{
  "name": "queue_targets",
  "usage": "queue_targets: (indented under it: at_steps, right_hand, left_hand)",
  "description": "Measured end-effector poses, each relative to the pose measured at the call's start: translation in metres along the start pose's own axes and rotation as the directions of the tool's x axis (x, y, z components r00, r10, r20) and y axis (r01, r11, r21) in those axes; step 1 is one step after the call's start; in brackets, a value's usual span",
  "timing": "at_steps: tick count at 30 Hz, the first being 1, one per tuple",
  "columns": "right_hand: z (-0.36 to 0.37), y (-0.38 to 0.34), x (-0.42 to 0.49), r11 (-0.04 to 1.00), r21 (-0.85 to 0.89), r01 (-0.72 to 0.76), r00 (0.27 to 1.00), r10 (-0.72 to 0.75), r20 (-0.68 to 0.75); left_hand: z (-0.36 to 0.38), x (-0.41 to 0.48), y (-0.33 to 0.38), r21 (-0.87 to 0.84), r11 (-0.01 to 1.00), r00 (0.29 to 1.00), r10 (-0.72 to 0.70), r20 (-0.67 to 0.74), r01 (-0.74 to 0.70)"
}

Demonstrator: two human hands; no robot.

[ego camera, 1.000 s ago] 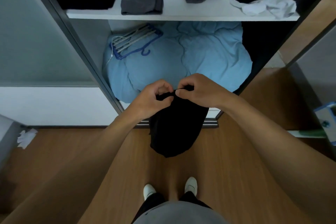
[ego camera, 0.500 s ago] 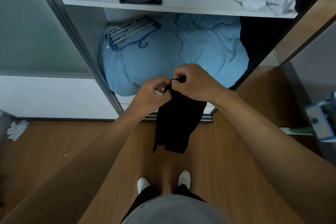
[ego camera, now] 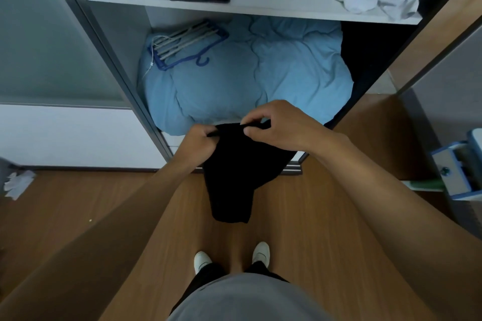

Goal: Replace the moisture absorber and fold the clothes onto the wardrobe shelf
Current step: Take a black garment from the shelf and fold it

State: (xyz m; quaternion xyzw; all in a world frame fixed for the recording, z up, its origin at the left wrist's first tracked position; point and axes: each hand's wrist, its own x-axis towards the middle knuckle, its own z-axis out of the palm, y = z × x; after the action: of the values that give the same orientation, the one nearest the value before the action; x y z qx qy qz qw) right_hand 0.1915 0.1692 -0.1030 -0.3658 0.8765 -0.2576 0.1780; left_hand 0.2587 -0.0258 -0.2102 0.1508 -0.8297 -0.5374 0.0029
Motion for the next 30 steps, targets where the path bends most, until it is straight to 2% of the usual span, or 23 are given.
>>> queue_targets:
  at_steps: [3, 7, 11, 14, 17, 20, 23, 25, 27, 30]
  right_hand:
    - [0.002, 0.01, -0.006, 0.995, -0.09, -0.049, 0.992, 0.059, 0.108]
    - [0.007, 0.009, -0.004, 0.99, -0.13, -0.054, 0.994, 0.065, 0.089]
    - [0.009, 0.003, 0.002, 0.983, -0.175, -0.046, 0.989, 0.069, 0.129]
    - [0.016, 0.003, 0.008, 0.974, -0.199, -0.105, 0.98, 0.136, 0.148]
    - [0.022, 0.006, 0.013, 0.965, -0.114, -0.236, 0.969, 0.243, 0.052]
    - [0.021, 0.011, 0.02, 0.944, 0.085, -0.32, 0.92, 0.331, -0.21]
    - [0.017, 0.005, 0.025, 0.872, 0.433, -0.228, 0.847, 0.397, -0.353]
    - [0.015, -0.005, 0.029, 0.826, 0.549, -0.129, 0.837, 0.388, -0.386]
    - [0.013, -0.018, 0.031, 0.845, 0.533, -0.044, 0.861, 0.303, -0.408]
    - [0.01, -0.03, 0.034, 0.914, 0.405, -0.009, 0.9, 0.183, -0.394]
  left_hand:
    - [-0.007, 0.001, 0.007, -0.036, 0.998, 0.998, 0.053, -0.026, -0.054]
    - [-0.011, -0.002, 0.02, -0.075, 0.989, 0.992, 0.122, -0.034, -0.125]
    - [-0.015, -0.002, 0.032, -0.083, 0.988, 0.989, 0.12, -0.09, -0.128]
    - [-0.016, -0.004, 0.037, -0.055, 0.988, 0.981, 0.135, -0.139, -0.144]
    - [-0.019, -0.004, 0.039, 0.004, 0.984, 0.967, 0.174, -0.186, -0.176]
    - [-0.023, 0.0, 0.035, 0.086, 0.977, 0.962, 0.206, -0.181, -0.193]
    - [-0.024, 0.003, 0.024, 0.166, 0.974, 0.983, 0.166, -0.079, -0.152]
    - [-0.022, 0.005, 0.013, 0.183, 0.982, 0.998, 0.059, -0.015, -0.055]
    - [-0.018, 0.005, -0.001, 0.197, 0.98, 0.998, -0.023, 0.057, 0.012]
    - [-0.01, 0.005, -0.021, 0.226, 0.973, 0.984, -0.078, 0.159, 0.041]
